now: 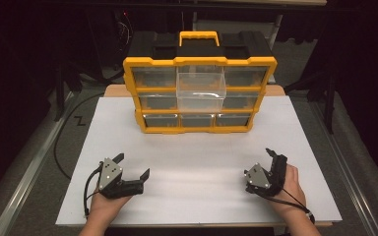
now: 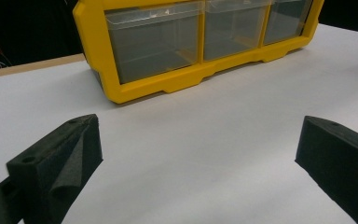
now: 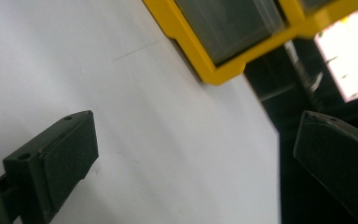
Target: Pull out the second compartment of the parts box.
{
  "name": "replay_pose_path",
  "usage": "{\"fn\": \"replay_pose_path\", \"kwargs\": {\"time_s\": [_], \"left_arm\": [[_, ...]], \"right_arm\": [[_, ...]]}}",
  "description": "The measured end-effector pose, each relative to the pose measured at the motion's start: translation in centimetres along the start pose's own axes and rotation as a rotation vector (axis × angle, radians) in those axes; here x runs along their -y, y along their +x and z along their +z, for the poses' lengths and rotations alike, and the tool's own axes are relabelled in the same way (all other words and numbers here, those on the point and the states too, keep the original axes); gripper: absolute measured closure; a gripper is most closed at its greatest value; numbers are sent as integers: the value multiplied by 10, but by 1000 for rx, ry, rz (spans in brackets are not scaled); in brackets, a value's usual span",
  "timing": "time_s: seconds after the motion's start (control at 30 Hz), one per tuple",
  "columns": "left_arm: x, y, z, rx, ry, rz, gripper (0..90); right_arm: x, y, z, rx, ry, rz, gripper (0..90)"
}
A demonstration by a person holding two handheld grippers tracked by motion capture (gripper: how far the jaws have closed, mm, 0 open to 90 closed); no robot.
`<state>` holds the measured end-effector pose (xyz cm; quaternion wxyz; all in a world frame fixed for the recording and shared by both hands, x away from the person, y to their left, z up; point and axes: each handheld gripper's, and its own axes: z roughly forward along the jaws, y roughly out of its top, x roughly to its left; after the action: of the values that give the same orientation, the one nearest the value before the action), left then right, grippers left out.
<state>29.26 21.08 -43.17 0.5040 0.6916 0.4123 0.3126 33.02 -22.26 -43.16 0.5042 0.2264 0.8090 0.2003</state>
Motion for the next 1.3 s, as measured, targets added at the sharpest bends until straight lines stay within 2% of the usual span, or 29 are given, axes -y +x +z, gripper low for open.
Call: {"fn": "replay_pose_path", "kwargs": {"time_s": [0.07, 0.2, 0.33, 0.43, 0.57, 0.6, 0.7, 0.77, 0.9, 1.03, 1.3], "left_arm": [[0, 1, 0, 2, 3, -3, 11], [0, 1, 0, 4, 6, -3, 11], [0, 1, 0, 5, 4, -7, 11], [0, 2, -1, 7, 1, -13, 11], [0, 4, -1, 9, -3, -27, 11], [0, 4, -1, 10, -3, -28, 11], [0, 5, -1, 13, 2, -33, 11], [1, 5, 0, 20, 8, -38, 11], [1, 4, 1, 23, 15, -34, 11], [1, 3, 2, 18, 19, -35, 11], [2, 1, 3, 19, 27, -30, 11]], "right_arm": [[4, -4, 2, -34, 2, 88, 10], [10, -14, 4, -120, -3, 330, 11], [12, -18, 2, -167, -45, 471, 14], [16, -20, -3, -201, -98, 574, 14], [21, -24, -10, -260, -168, 735, 13], [24, -26, -12, -276, -194, 793, 12], [29, -27, -16, -295, -231, 890, 10], [32, -26, -19, -287, -241, 911, 10], [30, -24, -19, -254, -231, 851, 10], [28, -21, -17, -242, -218, 788, 10], [29, -25, -18, -225, -218, 774, 10]]}}
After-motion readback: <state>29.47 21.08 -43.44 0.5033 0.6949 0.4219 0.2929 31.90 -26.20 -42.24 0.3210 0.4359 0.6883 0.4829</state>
